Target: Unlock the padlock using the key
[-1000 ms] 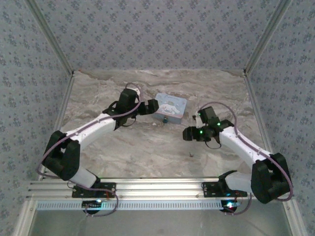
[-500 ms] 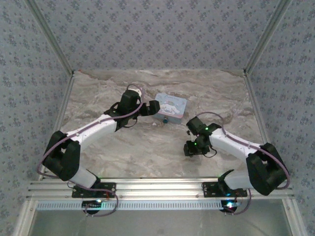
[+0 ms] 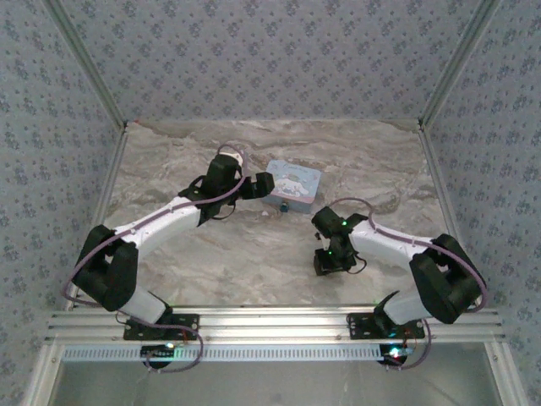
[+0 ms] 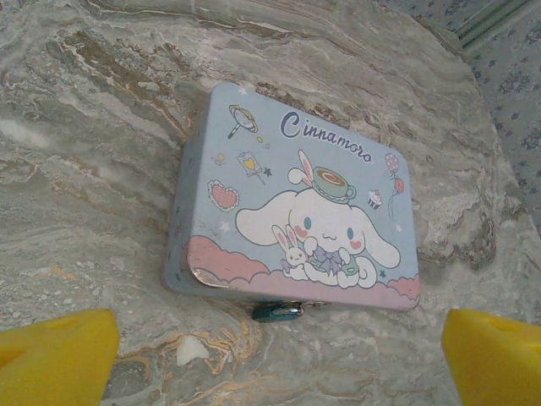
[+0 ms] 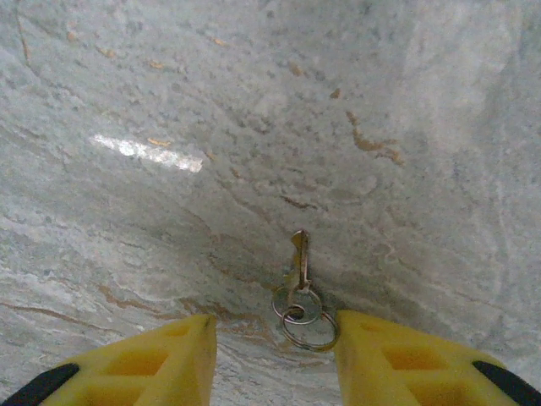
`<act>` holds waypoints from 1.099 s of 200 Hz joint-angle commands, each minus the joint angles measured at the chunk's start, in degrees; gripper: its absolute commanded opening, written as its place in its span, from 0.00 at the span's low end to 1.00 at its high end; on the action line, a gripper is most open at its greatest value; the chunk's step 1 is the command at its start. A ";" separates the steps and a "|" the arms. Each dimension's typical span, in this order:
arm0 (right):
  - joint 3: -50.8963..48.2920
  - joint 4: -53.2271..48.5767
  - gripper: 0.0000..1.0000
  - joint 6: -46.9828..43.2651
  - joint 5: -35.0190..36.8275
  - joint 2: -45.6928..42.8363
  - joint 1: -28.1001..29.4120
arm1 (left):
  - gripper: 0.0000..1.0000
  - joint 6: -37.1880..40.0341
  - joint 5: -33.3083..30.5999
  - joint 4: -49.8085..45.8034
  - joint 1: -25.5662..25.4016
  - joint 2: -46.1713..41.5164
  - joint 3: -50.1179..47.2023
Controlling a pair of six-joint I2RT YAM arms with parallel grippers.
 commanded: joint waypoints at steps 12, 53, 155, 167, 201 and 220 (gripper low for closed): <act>0.45 -1.35 0.37 1.25 1.07 0.39 0.84 | 0.98 1.17 -1.00 -0.03 0.07 0.16 -0.46; 0.37 -1.54 0.30 1.34 1.29 0.45 1.05 | 0.98 1.33 -1.06 -0.19 0.04 0.17 -0.37; 0.38 -1.65 0.21 1.12 1.64 0.49 1.11 | 0.98 1.63 -1.61 -0.64 0.07 0.05 -0.42; 0.47 -1.45 0.18 1.14 1.64 0.54 1.17 | 0.98 1.60 -1.70 -0.65 0.06 0.00 -0.43; 0.58 -1.61 0.12 1.08 1.89 0.50 1.24 | 0.98 1.78 -2.05 -0.91 0.11 -0.12 -0.45; 0.58 -1.53 0.08 1.08 2.04 0.49 1.24 | 0.98 1.86 -2.23 -1.13 0.24 -0.30 -0.55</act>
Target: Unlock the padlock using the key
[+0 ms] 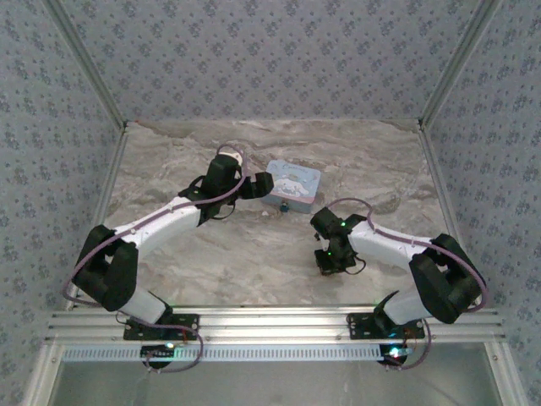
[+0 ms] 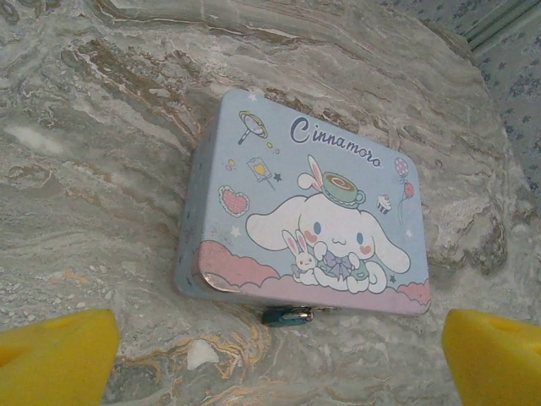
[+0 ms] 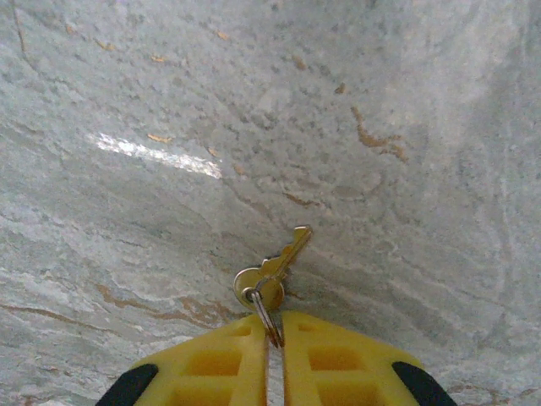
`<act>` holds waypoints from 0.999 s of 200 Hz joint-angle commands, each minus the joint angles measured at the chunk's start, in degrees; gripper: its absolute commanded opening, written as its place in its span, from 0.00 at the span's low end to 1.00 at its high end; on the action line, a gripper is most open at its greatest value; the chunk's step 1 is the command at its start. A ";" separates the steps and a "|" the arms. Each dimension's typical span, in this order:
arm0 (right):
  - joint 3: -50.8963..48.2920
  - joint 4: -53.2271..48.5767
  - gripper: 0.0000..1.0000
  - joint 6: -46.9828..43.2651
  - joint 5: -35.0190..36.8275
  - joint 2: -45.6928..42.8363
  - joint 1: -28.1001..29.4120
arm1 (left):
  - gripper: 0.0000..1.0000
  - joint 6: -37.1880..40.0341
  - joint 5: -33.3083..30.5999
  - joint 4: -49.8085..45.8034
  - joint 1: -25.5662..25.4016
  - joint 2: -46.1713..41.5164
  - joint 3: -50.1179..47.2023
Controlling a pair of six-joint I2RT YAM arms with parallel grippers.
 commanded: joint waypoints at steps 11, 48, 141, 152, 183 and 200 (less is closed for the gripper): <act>0.66 -1.32 0.05 0.64 1.23 0.12 0.52 | 0.98 1.21 -0.94 -1.00 0.33 -0.33 -0.64; 0.75 -1.93 0.00 0.60 1.86 -2.31 0.39 | 0.98 -0.79 0.40 -1.12 0.86 -1.53 -1.31; 7.77 2.79 0.00 -8.35 6.04 -13.62 -1.40 | 0.97 -31.39 16.56 8.83 3.61 -4.18 -7.44; 8.88 4.78 0.00 -10.35 4.56 -13.98 -2.26 | 0.97 -35.93 18.30 12.13 3.57 -3.70 -8.36; 11.87 13.73 0.00 -15.32 0.42 -13.74 -3.41 | 0.97 -45.93 20.72 20.05 2.50 -2.67 -10.19; 12.73 18.72 0.00 -15.92 -2.37 -13.09 -3.20 | 0.97 -51.45 21.70 25.23 1.60 -1.46 -11.08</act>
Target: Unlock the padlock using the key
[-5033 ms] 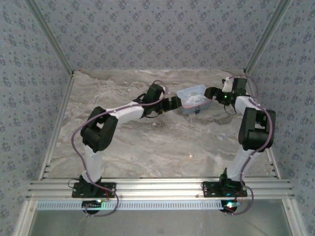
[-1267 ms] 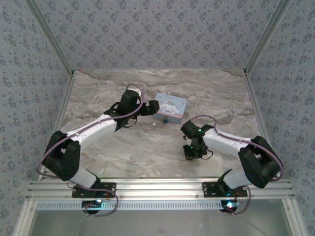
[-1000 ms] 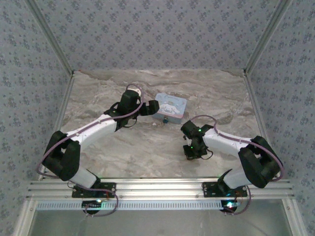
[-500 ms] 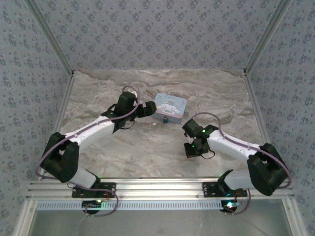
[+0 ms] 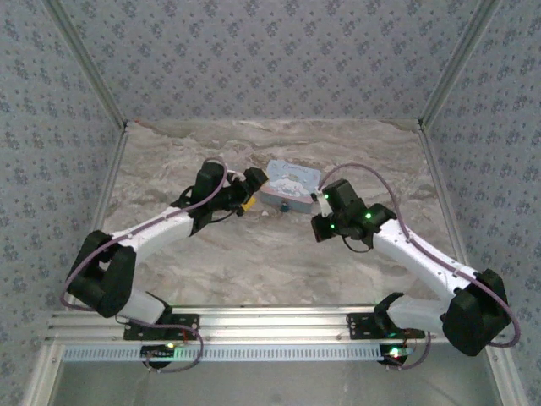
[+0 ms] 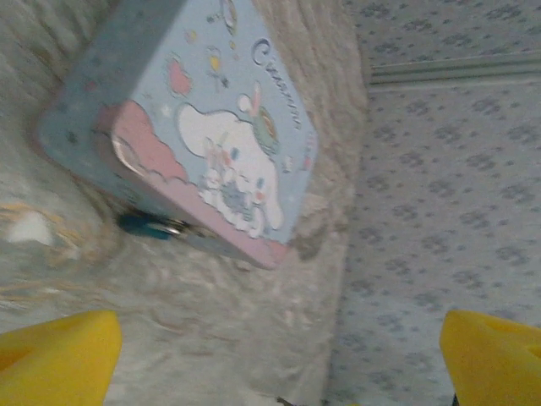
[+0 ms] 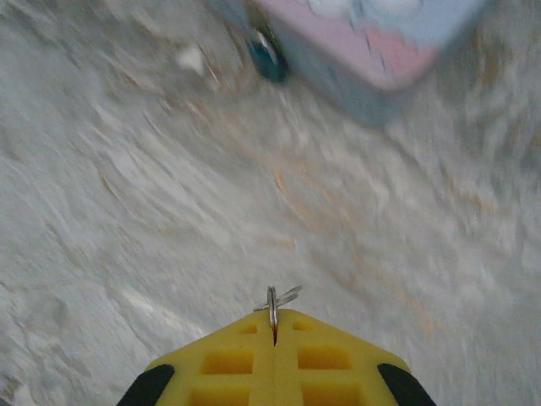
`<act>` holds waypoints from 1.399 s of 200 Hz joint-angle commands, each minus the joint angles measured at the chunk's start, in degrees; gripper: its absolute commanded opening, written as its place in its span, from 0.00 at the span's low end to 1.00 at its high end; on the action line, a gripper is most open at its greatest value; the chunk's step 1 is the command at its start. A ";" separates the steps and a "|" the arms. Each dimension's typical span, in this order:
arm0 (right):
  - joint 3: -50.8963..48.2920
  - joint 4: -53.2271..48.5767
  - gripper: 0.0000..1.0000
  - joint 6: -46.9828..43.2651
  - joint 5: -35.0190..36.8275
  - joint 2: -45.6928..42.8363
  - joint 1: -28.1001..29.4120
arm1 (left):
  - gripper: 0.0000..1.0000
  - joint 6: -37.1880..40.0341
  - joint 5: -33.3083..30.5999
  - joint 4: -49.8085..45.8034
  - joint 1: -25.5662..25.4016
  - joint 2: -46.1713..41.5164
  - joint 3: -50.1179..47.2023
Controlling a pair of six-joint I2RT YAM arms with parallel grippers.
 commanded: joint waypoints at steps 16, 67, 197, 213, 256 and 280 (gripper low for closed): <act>3.74 12.08 0.00 -4.81 -6.13 1.53 0.39 | 0.97 -16.97 4.32 16.26 -2.32 2.79 -1.92; 7.65 18.81 0.00 -4.42 -8.14 7.46 2.28 | 0.95 -29.06 2.97 31.49 -5.61 8.73 -3.87; 5.32 21.22 0.00 -0.42 -8.62 9.23 2.86 | 0.60 -35.38 -0.40 41.74 -7.76 12.86 -5.71; 5.15 20.75 0.00 -0.54 -8.13 8.84 2.81 | 0.54 -35.43 -0.46 41.66 -7.79 12.93 -5.76; 4.33 20.53 0.00 -0.28 -7.81 8.10 2.60 | 0.37 -35.43 -0.84 41.03 -7.77 12.85 -6.25; 3.95 20.70 0.00 -0.08 -7.86 7.63 2.52 | 0.27 -35.35 -0.89 40.70 -7.77 12.85 -6.34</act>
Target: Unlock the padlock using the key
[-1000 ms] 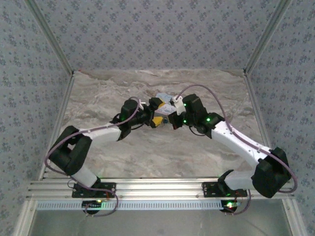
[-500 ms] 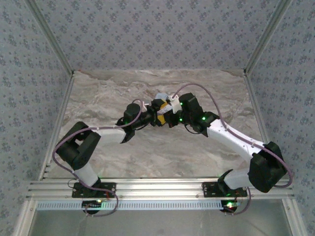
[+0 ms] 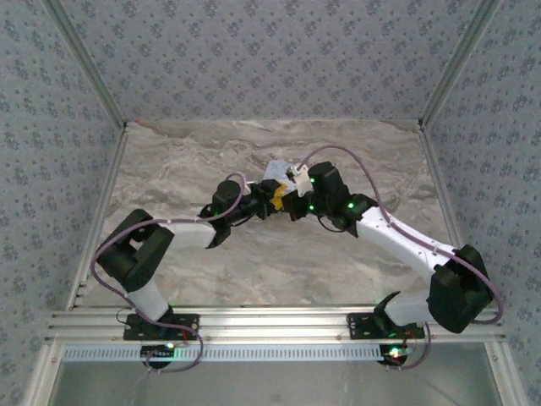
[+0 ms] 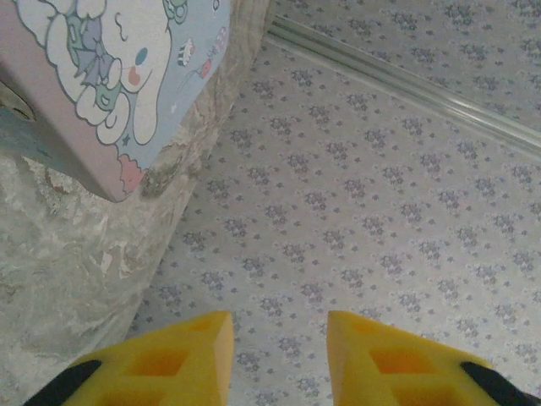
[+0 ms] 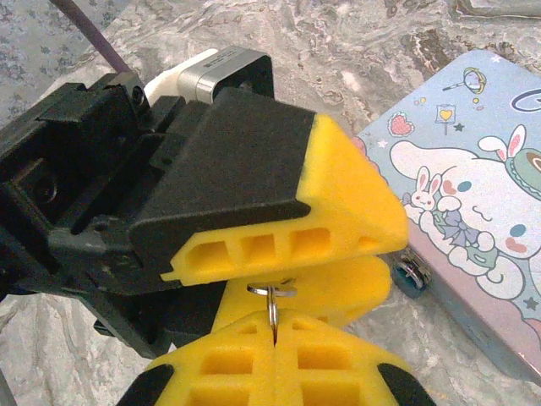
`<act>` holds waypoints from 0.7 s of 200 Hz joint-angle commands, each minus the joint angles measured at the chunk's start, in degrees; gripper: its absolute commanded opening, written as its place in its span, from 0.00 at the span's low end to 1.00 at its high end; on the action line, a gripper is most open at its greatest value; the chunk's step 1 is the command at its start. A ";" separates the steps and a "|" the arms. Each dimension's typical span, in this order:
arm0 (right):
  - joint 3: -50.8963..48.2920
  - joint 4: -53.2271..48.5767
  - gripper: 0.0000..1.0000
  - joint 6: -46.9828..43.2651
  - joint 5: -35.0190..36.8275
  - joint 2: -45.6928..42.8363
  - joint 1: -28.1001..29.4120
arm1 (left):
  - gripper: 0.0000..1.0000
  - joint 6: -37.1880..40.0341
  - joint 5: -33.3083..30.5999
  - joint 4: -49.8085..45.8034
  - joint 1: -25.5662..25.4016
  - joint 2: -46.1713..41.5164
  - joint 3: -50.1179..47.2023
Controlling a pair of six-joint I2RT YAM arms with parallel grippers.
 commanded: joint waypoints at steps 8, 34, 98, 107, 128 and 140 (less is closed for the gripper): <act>-0.95 -0.53 0.00 0.84 0.58 -1.45 -0.10 | 0.24 -0.36 -0.49 2.47 -0.29 -0.01 -0.27; -1.04 -0.57 0.00 0.88 0.40 -1.50 -0.23 | 0.15 -0.21 -0.47 2.14 -0.30 0.01 -0.27; -1.55 -0.55 0.00 1.20 0.62 -2.63 -0.60 | 0.07 0.28 -0.48 1.08 -0.29 -0.05 -0.36; -1.68 -0.49 0.00 1.28 0.74 -2.88 -0.65 | 0.07 0.35 -0.46 0.99 -0.32 -0.01 -0.38; -2.08 -0.56 0.00 1.36 0.77 -3.33 -0.80 | 0.07 0.50 -0.49 0.66 -0.35 -0.05 -0.43; -2.17 -0.55 0.00 1.34 0.80 -3.55 -0.88 | 0.09 0.53 -0.49 0.64 -0.29 0.03 -0.43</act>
